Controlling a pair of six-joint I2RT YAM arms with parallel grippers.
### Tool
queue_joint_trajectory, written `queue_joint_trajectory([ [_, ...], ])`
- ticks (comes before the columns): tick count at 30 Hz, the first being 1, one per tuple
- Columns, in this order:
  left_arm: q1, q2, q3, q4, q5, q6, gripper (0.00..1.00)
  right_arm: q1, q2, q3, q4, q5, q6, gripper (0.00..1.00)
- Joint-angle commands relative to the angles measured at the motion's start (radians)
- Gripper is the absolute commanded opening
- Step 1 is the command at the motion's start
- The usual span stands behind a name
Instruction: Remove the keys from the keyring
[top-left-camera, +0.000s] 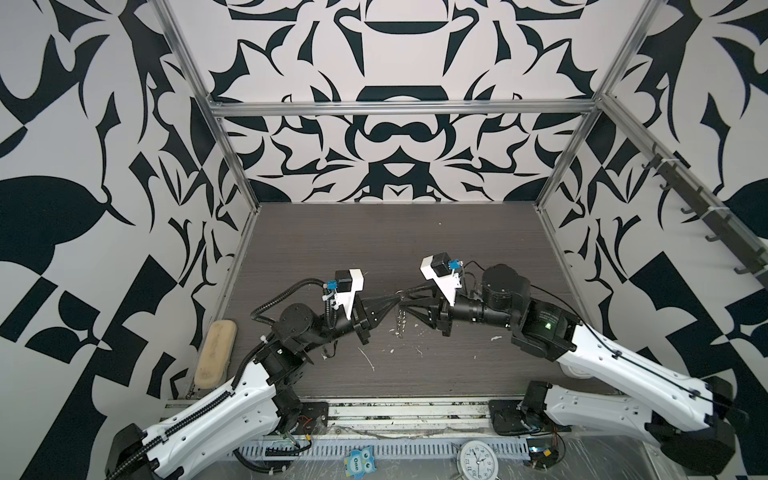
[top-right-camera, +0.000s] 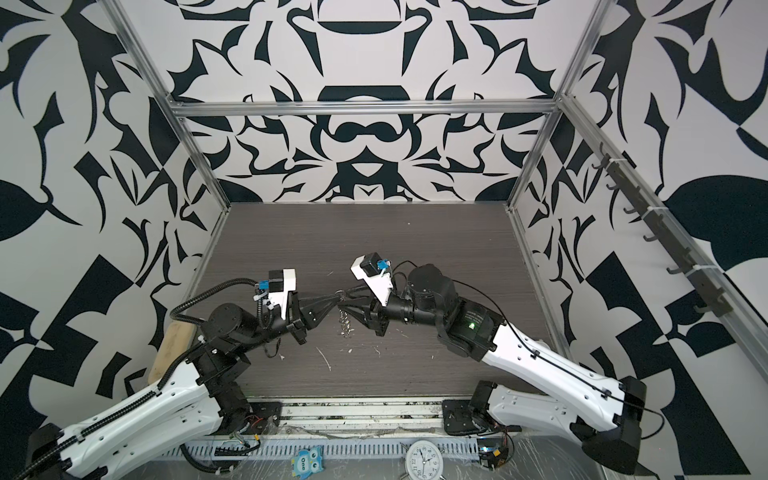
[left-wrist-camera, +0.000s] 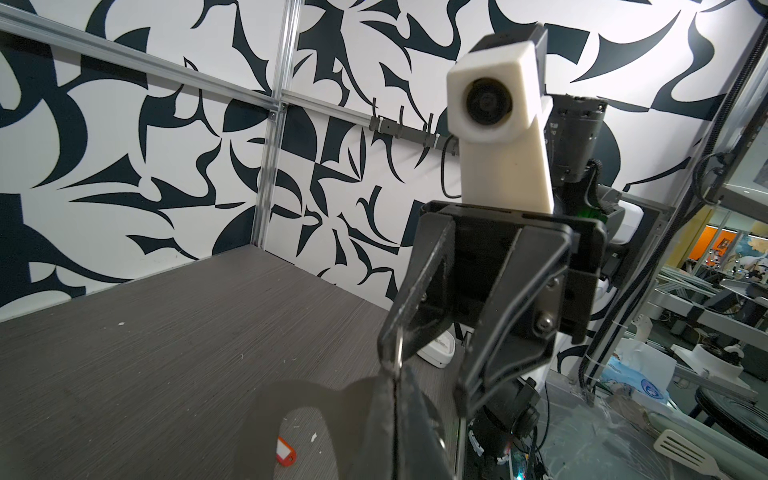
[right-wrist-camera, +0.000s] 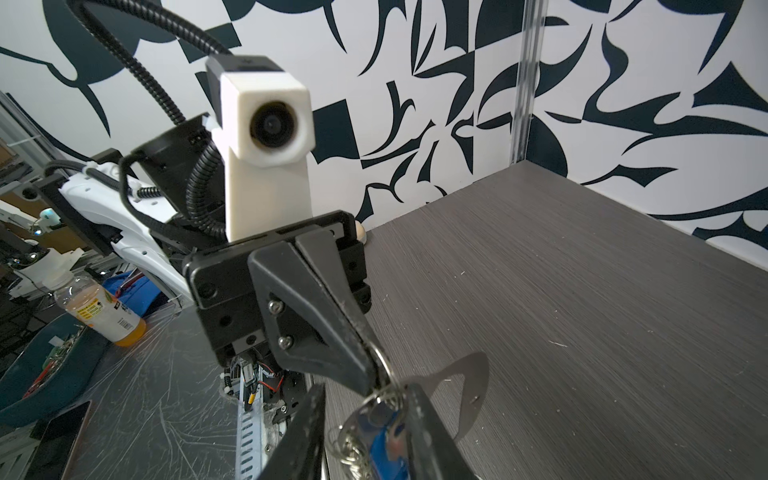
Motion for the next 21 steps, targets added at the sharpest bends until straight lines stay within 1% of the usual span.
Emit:
queue_joint_trajectory([
  [1, -0.004, -0.017, -0.006, 0.049, 0.009, 0.005, 0.0, -0.006, -0.026, 0.023, 0.055, 0.001, -0.004, 0.33],
  [6, -0.004, -0.012, -0.003, 0.049, 0.015, 0.004, 0.0, -0.006, -0.013, 0.027, 0.06, -0.006, 0.003, 0.23],
  [10, -0.004, -0.01, -0.001, 0.05, 0.021, 0.002, 0.0, -0.007, -0.004, 0.036, 0.056, -0.015, 0.006, 0.19],
  [13, -0.004, -0.006, 0.002, 0.05, 0.026, 0.001, 0.0, -0.007, 0.004, 0.045, 0.051, -0.021, 0.009, 0.14],
  [18, -0.006, 0.001, 0.004, 0.057, 0.034, -0.001, 0.0, -0.008, 0.018, 0.053, 0.043, -0.032, 0.018, 0.14],
  [21, -0.005, 0.007, 0.006, 0.058, 0.041, -0.005, 0.0, -0.007, 0.022, 0.052, 0.049, -0.035, 0.027, 0.11],
])
